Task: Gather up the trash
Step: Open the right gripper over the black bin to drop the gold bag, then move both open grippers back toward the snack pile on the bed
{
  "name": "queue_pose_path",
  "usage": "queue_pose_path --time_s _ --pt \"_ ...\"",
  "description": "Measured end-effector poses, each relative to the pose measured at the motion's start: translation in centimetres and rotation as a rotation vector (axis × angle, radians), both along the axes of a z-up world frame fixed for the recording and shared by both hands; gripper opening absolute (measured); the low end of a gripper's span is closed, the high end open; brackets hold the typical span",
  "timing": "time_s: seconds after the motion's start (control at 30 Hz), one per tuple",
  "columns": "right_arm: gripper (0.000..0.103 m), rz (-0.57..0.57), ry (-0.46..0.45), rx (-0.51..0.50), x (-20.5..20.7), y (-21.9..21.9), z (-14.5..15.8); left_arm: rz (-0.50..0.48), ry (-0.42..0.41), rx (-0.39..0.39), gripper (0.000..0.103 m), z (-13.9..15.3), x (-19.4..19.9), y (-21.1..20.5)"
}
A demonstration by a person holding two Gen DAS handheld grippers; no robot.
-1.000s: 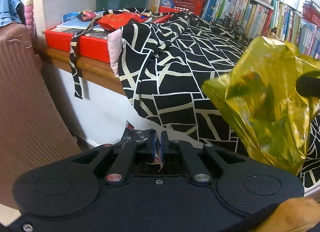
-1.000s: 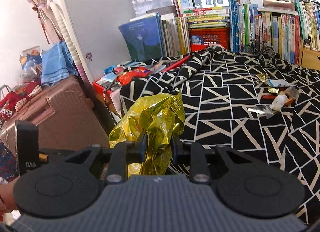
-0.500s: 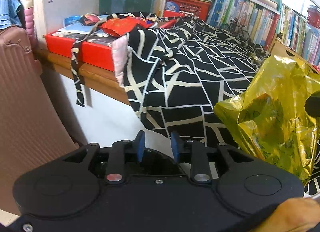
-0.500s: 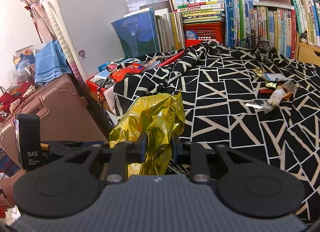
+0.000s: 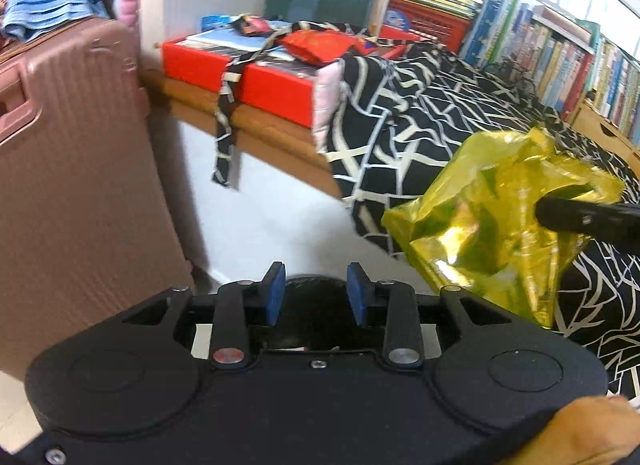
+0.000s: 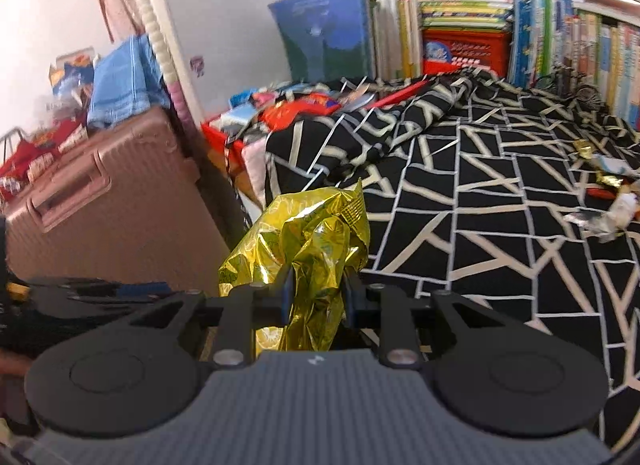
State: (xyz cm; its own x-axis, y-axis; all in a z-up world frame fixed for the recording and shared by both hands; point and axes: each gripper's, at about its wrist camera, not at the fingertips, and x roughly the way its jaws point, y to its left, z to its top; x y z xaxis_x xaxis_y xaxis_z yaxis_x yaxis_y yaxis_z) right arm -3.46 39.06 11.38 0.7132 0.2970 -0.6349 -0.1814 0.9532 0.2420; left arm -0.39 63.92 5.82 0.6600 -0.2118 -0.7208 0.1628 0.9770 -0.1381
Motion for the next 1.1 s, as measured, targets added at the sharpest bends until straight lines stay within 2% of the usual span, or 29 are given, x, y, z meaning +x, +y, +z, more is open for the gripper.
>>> queue_pose_path --time_s 0.17,0.2,0.3,0.5,0.8,1.0,1.1 --pt "0.037 0.037 0.004 -0.039 1.2 2.2 -0.9 -0.001 -0.01 0.022 0.032 0.4 -0.4 1.2" --pt "0.049 0.04 0.001 -0.046 1.3 2.5 -1.1 0.001 -0.013 0.027 0.032 0.5 -0.5 1.5" --pt "0.063 0.045 0.008 -0.058 1.9 3.2 -1.6 0.023 -0.016 0.022 0.032 0.8 -0.4 2.3" --pt "0.071 0.049 -0.018 -0.06 1.5 3.5 -1.3 0.055 -0.024 0.016 0.032 1.1 -0.5 3.2" --pt "0.076 -0.017 -0.044 -0.02 0.0 0.8 0.1 -0.019 -0.025 0.034 0.032 1.5 -1.2 1.4" --pt "0.085 -0.089 -0.09 0.031 -1.7 -2.1 2.8 -0.116 -0.071 -0.007 0.032 4.6 -1.4 -0.9" --pt "0.09 -0.132 -0.126 0.061 -2.6 -3.8 4.7 -0.181 -0.087 -0.085 0.032 7.0 -0.8 -2.1"
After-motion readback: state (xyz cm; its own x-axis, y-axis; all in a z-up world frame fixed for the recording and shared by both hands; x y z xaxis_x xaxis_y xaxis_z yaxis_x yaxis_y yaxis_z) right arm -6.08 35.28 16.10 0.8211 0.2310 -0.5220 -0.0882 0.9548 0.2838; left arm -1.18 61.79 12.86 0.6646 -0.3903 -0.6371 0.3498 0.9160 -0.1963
